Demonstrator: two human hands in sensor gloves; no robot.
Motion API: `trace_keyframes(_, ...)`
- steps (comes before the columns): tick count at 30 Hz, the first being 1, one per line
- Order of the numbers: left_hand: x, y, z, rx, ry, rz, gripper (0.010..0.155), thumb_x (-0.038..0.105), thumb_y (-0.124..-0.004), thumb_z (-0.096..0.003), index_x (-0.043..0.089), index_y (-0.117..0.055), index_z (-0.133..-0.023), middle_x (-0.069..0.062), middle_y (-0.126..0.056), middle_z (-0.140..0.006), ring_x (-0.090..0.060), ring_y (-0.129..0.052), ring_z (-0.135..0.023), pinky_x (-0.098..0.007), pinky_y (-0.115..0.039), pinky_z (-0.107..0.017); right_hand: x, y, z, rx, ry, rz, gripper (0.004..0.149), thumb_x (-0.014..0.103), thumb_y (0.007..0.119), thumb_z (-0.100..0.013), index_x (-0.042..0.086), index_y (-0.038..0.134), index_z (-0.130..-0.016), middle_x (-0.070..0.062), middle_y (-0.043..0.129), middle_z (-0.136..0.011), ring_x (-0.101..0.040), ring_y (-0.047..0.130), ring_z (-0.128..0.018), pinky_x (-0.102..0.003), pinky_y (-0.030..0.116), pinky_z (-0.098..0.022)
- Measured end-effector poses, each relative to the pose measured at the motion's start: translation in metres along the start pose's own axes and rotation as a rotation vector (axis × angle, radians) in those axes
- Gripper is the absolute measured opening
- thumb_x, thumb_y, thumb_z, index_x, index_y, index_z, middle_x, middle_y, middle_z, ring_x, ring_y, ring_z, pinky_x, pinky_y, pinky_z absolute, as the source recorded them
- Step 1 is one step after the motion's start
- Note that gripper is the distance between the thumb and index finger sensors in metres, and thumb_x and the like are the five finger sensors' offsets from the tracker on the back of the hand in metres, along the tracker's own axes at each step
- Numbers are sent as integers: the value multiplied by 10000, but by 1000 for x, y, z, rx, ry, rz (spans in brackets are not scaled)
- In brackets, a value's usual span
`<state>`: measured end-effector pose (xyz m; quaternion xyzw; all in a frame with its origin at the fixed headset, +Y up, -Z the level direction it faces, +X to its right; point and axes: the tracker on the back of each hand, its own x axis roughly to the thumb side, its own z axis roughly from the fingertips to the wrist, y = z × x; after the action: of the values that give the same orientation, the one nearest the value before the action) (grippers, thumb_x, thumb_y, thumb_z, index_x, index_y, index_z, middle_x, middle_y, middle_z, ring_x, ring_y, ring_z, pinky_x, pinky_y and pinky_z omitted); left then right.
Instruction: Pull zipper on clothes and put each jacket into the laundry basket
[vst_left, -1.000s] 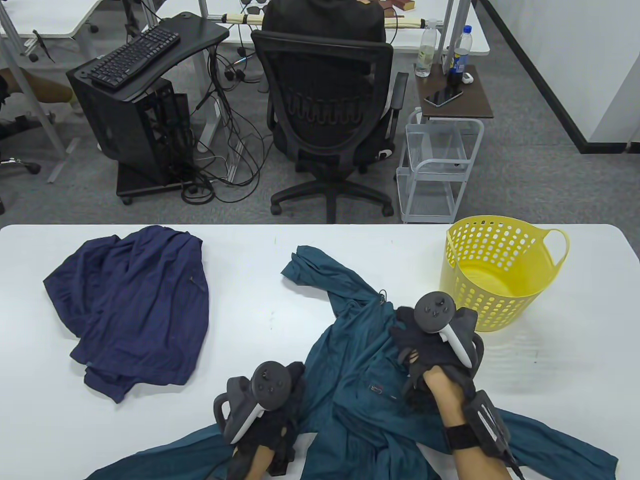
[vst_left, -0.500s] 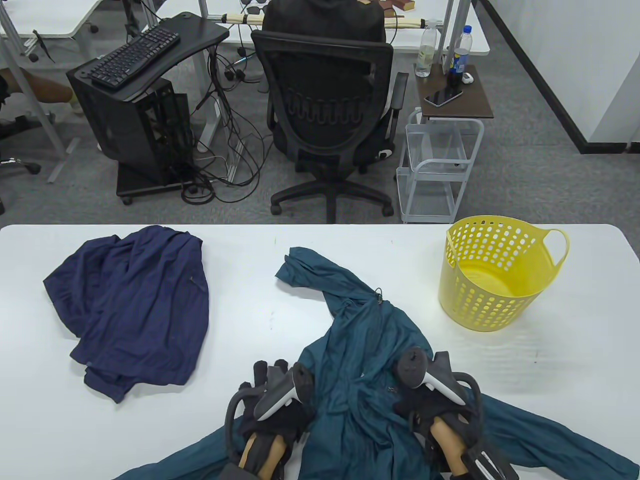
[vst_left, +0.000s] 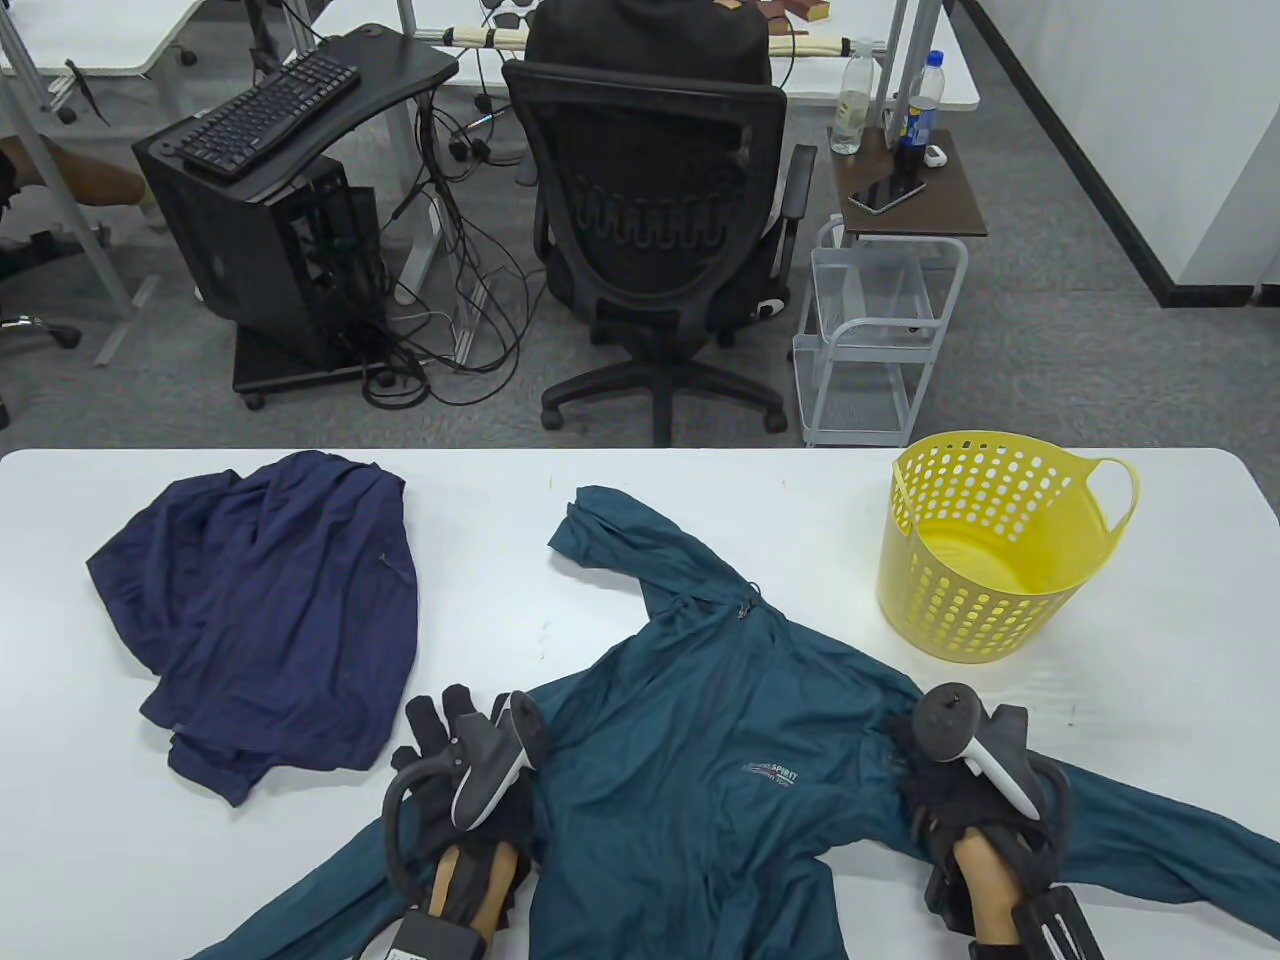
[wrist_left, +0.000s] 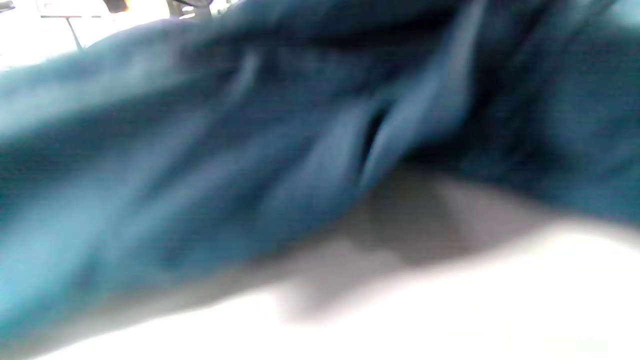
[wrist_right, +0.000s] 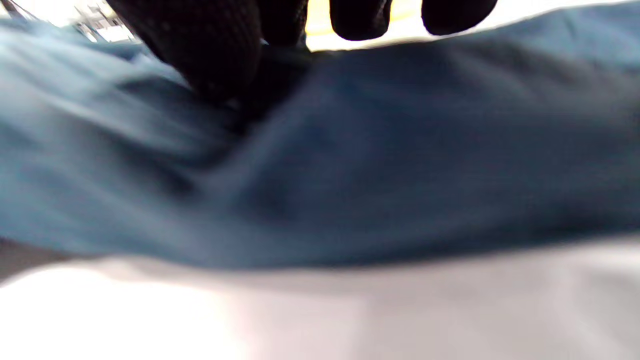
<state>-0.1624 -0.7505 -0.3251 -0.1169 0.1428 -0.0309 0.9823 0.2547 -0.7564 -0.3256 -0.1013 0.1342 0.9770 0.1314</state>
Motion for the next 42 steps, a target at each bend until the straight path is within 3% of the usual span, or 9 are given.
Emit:
trace_keyframes(5,25,16,30,143,-178,77,600,586,-662,-429,567,-537,-1016,131,-480,-1217,-303,-393,-1119,-588,-484,-749,48,-4,26,-111,-210,-76,595,403,762,-500,331,576,-1060,17,484,-1204,-418,508,-1069,-636,522,-716)
trace_keyframes(10,51,-22,11,-144,-359,-45,634,655,-609,-383,638,-430,-991,188,-216,-1207,-247,-297,-1138,-611,-366,-767,81,40,19,161,-344,66,824,616,793,-410,370,400,-1091,40,270,-1222,-439,243,-1090,-688,347,-733)
trace_keyframes(14,31,-28,8,-313,-293,-64,664,683,-552,-389,630,-305,-1003,112,-185,-1210,-331,-309,-1116,-618,-407,-747,60,57,9,393,-303,151,906,578,787,-396,428,180,-1052,70,-4,-1155,-393,15,-1050,-676,174,-721)
trace_keyframes(18,12,-13,18,-438,-213,-11,624,662,-577,-418,586,-468,-1028,77,-324,-1228,-345,-429,-1110,-629,-479,-725,49,50,15,393,-304,138,909,469,891,-391,406,281,-1062,54,70,-1166,-321,100,-1077,-662,238,-730)
trace_keyframes(23,13,7,30,-318,-180,-26,625,657,-597,-416,456,-716,-995,15,-728,-1136,-376,-716,-1008,-617,-552,-697,65,43,45,394,-464,220,803,483,904,-392,332,492,-1065,-29,286,-1186,-388,372,-1054,-628,470,-722)
trace_keyframes(31,41,1,20,-51,-238,63,659,663,-614,-399,533,-512,-1037,107,-475,-1224,-331,-482,-1112,-617,-485,-739,100,-5,13,94,-333,-57,588,385,737,-502,268,584,-1058,-36,427,-1190,-441,395,-1057,-656,455,-714)
trace_keyframes(34,56,-13,12,-89,-359,26,667,663,-594,-390,601,-386,-1020,169,-249,-1228,-287,-300,-1136,-611,-402,-765,129,-13,-9,37,-339,-54,566,363,714,-509,290,580,-1054,12,436,-1194,-419,361,-1079,-668,417,-725)
trace_keyframes(38,68,-32,12,-232,-418,-48,625,642,-587,-391,633,-404,-989,198,-268,-1210,-282,-300,-1130,-616,-381,-764,164,-1,-36,41,-405,-37,543,343,714,-509,338,590,-1037,91,454,-1190,-350,340,-1109,-676,357,-741)
trace_keyframes(42,74,-31,27,-294,-496,-81,621,636,-587,-399,628,-389,-988,180,-244,-1206,-299,-310,-1121,-613,-398,-755,189,11,-58,-144,-377,-27,588,409,801,-465,335,628,-1022,60,563,-1166,-330,583,-1070,-633,500,-733)
